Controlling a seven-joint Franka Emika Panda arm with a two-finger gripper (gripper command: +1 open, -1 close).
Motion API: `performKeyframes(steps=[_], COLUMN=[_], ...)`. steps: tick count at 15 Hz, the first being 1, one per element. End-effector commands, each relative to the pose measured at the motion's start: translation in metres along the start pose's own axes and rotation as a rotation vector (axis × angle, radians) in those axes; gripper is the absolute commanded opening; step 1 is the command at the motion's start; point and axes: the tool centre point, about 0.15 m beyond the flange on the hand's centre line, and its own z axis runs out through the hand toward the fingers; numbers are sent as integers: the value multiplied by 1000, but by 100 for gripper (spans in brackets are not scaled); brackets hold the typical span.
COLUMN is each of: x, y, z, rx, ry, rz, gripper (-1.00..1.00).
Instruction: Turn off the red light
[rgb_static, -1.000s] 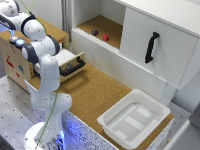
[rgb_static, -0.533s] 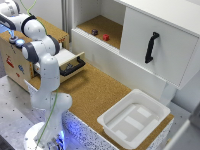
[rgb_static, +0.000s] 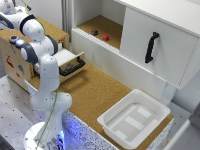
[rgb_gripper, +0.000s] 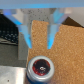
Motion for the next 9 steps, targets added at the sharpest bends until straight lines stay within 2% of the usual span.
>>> performKeyframes(steps=[1,4,9], x=[44,31,-17], y=[18,21,39], z=[-9,-15,-11], rx=[54,16,22], ry=[-245,-215,-206], rz=[26,90,140], gripper=[100,100,100])
